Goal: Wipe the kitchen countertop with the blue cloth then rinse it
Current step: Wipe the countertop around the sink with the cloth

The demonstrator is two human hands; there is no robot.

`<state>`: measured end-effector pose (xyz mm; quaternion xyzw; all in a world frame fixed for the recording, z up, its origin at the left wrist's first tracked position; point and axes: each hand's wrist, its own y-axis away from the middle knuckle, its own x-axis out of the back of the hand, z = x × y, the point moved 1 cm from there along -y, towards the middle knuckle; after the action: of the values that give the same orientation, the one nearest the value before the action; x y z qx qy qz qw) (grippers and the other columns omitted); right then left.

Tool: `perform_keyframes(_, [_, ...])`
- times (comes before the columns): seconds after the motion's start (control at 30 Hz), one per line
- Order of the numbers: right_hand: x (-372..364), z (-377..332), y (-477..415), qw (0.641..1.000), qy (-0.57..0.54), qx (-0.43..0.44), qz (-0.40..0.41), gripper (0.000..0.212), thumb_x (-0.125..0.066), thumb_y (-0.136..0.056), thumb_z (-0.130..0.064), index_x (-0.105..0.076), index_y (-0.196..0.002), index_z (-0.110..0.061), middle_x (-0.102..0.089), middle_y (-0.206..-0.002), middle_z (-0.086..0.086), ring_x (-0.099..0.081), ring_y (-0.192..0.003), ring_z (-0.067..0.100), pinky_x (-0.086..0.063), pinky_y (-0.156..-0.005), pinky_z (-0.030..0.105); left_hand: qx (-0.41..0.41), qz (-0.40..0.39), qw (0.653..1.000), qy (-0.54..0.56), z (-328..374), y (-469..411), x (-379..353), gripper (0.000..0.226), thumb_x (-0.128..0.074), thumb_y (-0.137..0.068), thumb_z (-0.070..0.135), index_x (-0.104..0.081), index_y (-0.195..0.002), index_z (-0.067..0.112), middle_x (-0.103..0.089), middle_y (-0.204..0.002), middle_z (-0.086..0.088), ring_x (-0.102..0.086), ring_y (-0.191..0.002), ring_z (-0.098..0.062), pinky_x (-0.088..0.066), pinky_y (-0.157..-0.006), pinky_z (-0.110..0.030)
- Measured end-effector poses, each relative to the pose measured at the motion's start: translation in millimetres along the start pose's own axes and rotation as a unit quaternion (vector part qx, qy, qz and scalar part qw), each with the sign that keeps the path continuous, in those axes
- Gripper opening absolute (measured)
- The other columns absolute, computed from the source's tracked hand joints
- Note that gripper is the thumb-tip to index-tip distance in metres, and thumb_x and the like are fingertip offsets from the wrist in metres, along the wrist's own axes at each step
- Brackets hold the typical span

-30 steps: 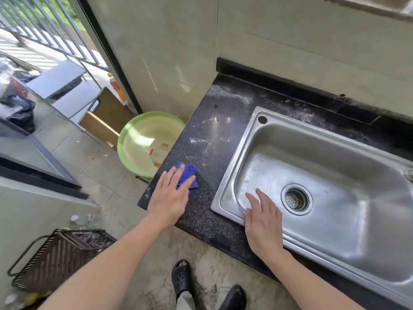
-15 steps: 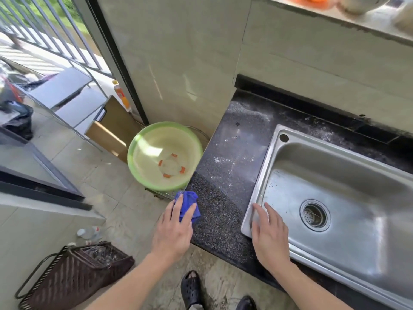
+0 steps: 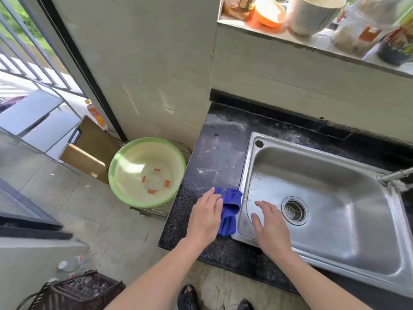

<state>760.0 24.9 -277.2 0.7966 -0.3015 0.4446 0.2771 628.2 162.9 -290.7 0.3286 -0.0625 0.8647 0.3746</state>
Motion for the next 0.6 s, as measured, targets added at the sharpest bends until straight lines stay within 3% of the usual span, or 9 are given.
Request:
perform_keyframes(0.07, [-8,-19,4,0.999,-0.024,0.043,-0.007,0.042,-0.054,-0.094,-0.032,-0.05,-0.134,-0.018,-0.049,-0.137,0.002,-0.042,-0.127,0.022,-0.03,-0.103,0.028,0.016,0.041,0.998,-0.033,-16,-3,8,0.056,-0.024,-0.098,0.038,-0.063,-0.121,0.006,-0.053,-0.139,-0.011,-0.048,-0.128,-0.027,-0.036,-0.108,-0.041])
perform_keyframes(0.17, [-43,-51,13,0.996,0.013,0.064,-0.065,0.061,-0.04,-0.094,-0.054,-0.033,-0.147,-0.025,-0.024,-0.156,0.005,-0.021,-0.143,0.022,-0.015,-0.115,0.029,0.06,0.094,0.986,-0.127,-51,-10,28,0.058,-0.02,-0.094,0.032,-0.061,-0.123,0.002,-0.055,-0.133,-0.017,-0.053,-0.12,-0.037,-0.042,-0.1,-0.048])
perform_keyframes(0.2, [-56,-57,16,0.994,0.044,0.076,-0.068,0.062,-0.035,-0.093,-0.057,-0.036,-0.145,-0.025,-0.021,-0.157,0.009,-0.019,-0.145,0.025,-0.012,-0.116,0.032,0.083,0.088,0.982,-0.143,-61,-11,32,0.058,-0.02,-0.094,0.031,-0.056,-0.128,0.003,-0.053,-0.135,-0.018,-0.051,-0.12,-0.038,-0.042,-0.099,-0.049])
perform_keyframes(0.27, [-74,-60,12,0.984,0.1,0.136,-0.055,0.053,-0.036,-0.091,-0.05,-0.054,-0.131,-0.02,-0.033,-0.152,0.018,-0.032,-0.14,0.033,-0.019,-0.112,0.038,0.132,0.063,0.979,-0.145,-76,-10,36,0.052,-0.024,-0.1,0.031,-0.043,-0.141,0.004,-0.046,-0.142,-0.019,-0.046,-0.126,-0.038,-0.038,-0.102,-0.047])
perform_keyframes(0.33, [-77,-50,-14,0.969,0.122,0.206,-0.056,0.036,-0.044,-0.09,-0.039,-0.057,-0.116,-0.019,-0.04,-0.148,0.017,-0.039,-0.136,0.034,-0.027,-0.109,0.041,0.176,0.018,0.977,-0.122,-86,-5,32,0.052,-0.026,-0.104,0.036,-0.031,-0.148,0.008,-0.045,-0.144,-0.017,-0.045,-0.127,-0.035,-0.037,-0.1,-0.043])
perform_keyframes(0.43, [-56,-40,-86,0.973,0.12,0.192,-0.052,0.023,-0.056,-0.09,-0.018,-0.058,-0.112,-0.012,-0.037,-0.15,0.015,-0.036,-0.137,0.033,-0.031,-0.111,0.039,0.197,-0.008,0.97,-0.144,-89,-2,28,0.054,-0.022,-0.103,0.042,-0.028,-0.148,0.013,-0.056,-0.134,-0.015,-0.055,-0.117,-0.035,-0.04,-0.088,-0.039])
perform_keyframes(0.5, [-38,-50,-129,0.982,0.113,0.144,-0.037,0.025,-0.052,-0.087,-0.005,-0.058,-0.111,-0.007,-0.044,-0.144,0.015,-0.04,-0.129,0.033,-0.031,-0.104,0.034,0.19,0.006,0.968,-0.167,-88,-2,28,0.052,-0.022,-0.103,0.041,-0.03,-0.146,0.013,-0.061,-0.128,-0.015,-0.058,-0.111,-0.035,-0.041,-0.084,-0.039])
perform_keyframes(0.6, [-12,-66,-146,0.991,0.073,0.111,0.006,0.05,-0.049,-0.077,0.003,-0.052,-0.125,-0.009,-0.055,-0.127,0.012,-0.048,-0.112,0.036,-0.036,-0.093,0.037,0.186,0.014,0.967,-0.174,-86,-2,28,0.049,-0.024,-0.103,0.04,-0.034,-0.143,0.013,-0.062,-0.125,-0.015,-0.059,-0.108,-0.037,-0.041,-0.082,-0.04])
